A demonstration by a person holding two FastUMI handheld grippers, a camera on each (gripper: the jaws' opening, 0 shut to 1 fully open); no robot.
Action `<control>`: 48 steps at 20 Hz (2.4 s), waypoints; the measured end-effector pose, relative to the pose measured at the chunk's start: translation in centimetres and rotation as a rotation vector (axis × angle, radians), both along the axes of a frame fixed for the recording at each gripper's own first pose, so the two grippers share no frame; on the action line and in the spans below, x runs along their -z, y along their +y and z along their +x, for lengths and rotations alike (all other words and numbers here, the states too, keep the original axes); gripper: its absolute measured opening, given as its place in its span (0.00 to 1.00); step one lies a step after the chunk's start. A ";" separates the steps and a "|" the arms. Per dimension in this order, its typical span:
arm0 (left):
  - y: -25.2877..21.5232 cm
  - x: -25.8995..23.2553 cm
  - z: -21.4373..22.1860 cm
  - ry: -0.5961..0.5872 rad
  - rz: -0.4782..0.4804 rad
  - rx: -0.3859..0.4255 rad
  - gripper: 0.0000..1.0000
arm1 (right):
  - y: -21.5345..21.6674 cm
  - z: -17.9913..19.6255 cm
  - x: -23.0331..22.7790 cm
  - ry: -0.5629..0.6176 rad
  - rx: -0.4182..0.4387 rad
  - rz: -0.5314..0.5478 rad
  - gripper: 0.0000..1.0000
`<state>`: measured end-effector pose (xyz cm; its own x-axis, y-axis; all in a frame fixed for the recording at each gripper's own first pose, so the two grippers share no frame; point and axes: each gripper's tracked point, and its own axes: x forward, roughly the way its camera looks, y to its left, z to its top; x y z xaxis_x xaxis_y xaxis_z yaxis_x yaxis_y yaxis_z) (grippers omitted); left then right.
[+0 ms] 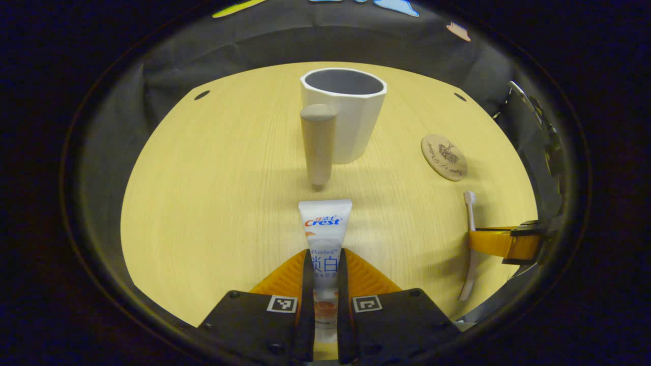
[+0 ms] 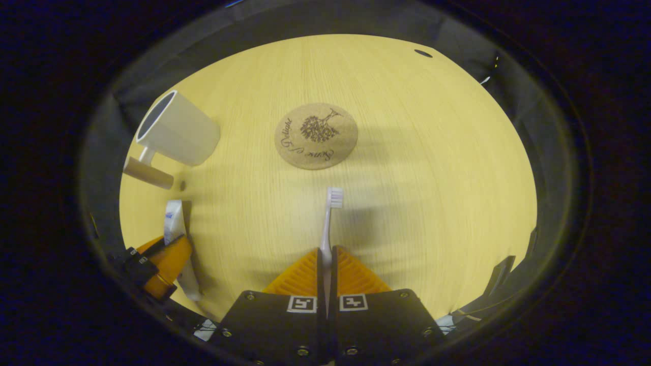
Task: Put the toothbrush and toothpaste on the desktop into the cup, then pick up the cup and place it on the coaster on the desktop.
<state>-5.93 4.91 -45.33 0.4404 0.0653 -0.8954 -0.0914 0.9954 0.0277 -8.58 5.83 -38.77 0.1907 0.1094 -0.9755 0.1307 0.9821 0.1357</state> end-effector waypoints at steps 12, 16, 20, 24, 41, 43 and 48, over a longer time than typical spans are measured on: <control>-3.4 -9.6 2.1 -0.169 -0.115 0.015 0.24 | 0.0 0.4 0.2 -0.019 0.009 0.019 0.02; -3.9 -13.9 4.2 -0.245 -0.141 0.016 0.25 | 0.0 0.4 0.2 -0.024 0.015 0.030 0.02; -3.1 -18.0 7.4 -0.322 -0.154 0.011 0.25 | -0.1 0.5 0.2 -0.026 0.021 0.040 0.02; -1.9 -20.8 11.9 -0.389 -0.154 0.012 0.25 | -0.1 0.6 0.1 -0.031 0.024 0.043 0.02; -0.3 -18.8 26.0 -0.464 -0.165 0.115 0.24 | -0.8 0.3 0.2 -0.033 0.040 0.013 0.03; -0.2 -18.3 26.5 -0.482 -0.167 0.116 0.25 | -0.9 0.3 0.2 -0.035 0.044 0.009 0.03; -0.3 -17.5 26.5 -0.564 -0.128 0.152 0.25 | -0.9 0.4 0.2 -0.034 0.054 0.006 0.03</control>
